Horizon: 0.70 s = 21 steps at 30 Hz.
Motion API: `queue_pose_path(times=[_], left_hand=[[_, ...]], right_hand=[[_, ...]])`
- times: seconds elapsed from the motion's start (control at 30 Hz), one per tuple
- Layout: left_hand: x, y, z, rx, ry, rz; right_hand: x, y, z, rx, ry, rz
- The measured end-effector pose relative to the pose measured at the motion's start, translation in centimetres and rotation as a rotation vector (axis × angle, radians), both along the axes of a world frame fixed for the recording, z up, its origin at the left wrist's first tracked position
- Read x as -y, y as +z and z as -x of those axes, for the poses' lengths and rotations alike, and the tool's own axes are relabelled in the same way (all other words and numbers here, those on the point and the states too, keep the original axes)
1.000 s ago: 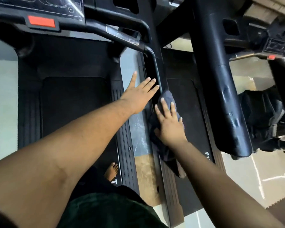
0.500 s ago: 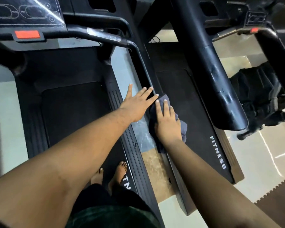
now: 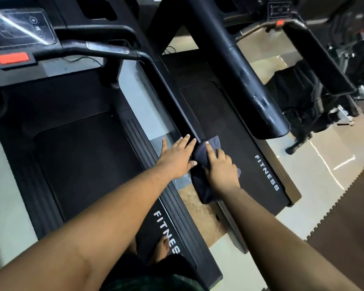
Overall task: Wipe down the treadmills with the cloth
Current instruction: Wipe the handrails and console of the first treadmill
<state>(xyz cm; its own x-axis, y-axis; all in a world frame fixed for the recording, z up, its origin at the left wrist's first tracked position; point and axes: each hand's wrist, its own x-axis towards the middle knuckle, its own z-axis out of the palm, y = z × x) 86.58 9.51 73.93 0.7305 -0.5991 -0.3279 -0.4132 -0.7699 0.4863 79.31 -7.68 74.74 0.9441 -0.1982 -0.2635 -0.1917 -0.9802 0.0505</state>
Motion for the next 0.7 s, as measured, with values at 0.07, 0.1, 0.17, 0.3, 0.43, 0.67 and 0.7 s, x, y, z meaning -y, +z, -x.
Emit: queue_pose_path(times=[0.07,0.1,0.17,0.3,0.43,0.67,0.7], left_hand=[[0.7,0.1,1.8,-0.07,0.081,0.061],[1.0,0.0,2.7,-0.111,0.122,0.086],[1.6,0.4,4.6,-0.238,0.174,0.151],[3.5,1.1,9.0,-0.558,0.184,0.385],[6.5,3.4,13.5,-0.737,0.176,0.578],[14.7,6.7,21.5,-0.271,-0.199,0.449],[15.7,6.9,22.5,-0.226,-0.264,0.399]], right_hand=[[-0.2,0.1,3.1,0.019,0.056,0.053],[0.1,0.3,4.5,0.029,0.09,0.042],[1.3,0.9,7.3,0.087,0.117,-0.025],[2.7,2.0,12.0,0.226,0.087,-0.236],[4.2,2.7,16.5,0.314,-0.004,-0.456],[11.9,4.1,27.4,0.382,-0.215,-0.685],[12.9,4.3,28.8,0.412,-0.23,-0.666]])
